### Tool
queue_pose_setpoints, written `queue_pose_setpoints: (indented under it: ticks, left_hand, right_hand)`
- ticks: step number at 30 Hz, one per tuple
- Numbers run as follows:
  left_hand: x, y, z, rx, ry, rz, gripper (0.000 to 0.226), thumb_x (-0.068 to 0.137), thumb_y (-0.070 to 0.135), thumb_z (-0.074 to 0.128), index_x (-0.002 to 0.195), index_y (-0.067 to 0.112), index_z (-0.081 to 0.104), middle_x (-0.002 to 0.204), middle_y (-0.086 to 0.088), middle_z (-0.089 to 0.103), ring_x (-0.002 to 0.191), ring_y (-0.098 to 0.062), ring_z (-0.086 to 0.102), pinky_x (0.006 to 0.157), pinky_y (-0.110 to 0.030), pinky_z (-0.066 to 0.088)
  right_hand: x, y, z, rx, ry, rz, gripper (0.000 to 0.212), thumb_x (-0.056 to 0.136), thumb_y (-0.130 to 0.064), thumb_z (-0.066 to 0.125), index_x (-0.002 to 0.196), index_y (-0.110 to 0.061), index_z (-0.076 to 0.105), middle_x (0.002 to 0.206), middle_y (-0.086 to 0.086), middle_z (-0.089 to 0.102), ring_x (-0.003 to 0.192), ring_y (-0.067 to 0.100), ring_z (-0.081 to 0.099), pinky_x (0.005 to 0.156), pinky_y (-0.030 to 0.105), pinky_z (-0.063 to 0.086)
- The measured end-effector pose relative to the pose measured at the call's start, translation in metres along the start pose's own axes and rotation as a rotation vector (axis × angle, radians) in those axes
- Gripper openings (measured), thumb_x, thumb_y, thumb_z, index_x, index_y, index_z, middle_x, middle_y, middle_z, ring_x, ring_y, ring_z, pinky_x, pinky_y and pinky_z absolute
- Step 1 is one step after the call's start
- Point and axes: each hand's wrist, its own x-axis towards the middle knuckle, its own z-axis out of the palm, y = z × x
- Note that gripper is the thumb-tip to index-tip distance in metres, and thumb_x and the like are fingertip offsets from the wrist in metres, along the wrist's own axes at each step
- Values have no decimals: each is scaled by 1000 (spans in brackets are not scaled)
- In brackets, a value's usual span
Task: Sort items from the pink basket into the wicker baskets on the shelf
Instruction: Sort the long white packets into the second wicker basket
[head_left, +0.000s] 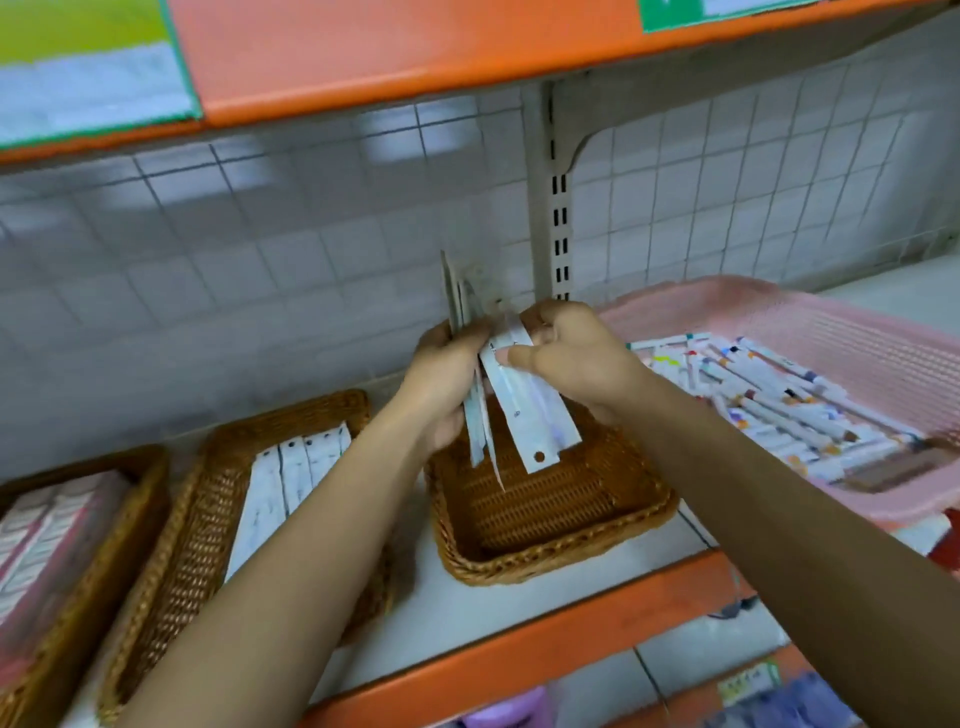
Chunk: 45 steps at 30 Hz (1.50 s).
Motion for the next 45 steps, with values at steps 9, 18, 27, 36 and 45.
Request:
queue_pose_setpoints:
  ticks: [9,18,27,36,45]
  left_hand:
    - [-24,8,-84,112,137,-17,22,97,24,51,107,8,62,89,-15,72,78,-28,71,72,-41,59]
    - [-44,7,-164,125,285,11,13,87,22,67,95,12,65,83,-5,72,76,-18,69,68,-32,58]
    - [-55,2,-218,-52,397,-105,18,93,25,59,98,8,59,72,-2,61,53,-12,58,52,-25,52]
    - [-63,-11,-243,72,360,-172,15,94,16,58,102,4,60,84,-10,67,72,-23,67,63,-33,55]
    - [-63,-17,-245,95,324,-145,10,91,15,62,82,12,60,85,-11,68,77,-26,67,73,-38,57]
  right_hand:
    - [-10,-23,78,127,-97,70,19,83,-20,71,95,-7,62,94,14,66,81,26,68,68,38,59]
    - [-28,-41,128,102,-391,52,9,87,-9,63,96,-7,66,82,7,70,71,14,66,71,32,55]
    - [-24,-41,179,-78,-184,143,24,89,-6,59,102,15,59,80,24,60,70,21,59,55,23,54]
    - [-10,-33,226,-582,-222,163,23,80,6,53,99,5,67,99,22,67,84,35,66,73,53,55]
    - [-14,-19,236,-926,-259,61,27,80,0,56,105,-7,62,109,11,62,102,26,57,76,30,49]
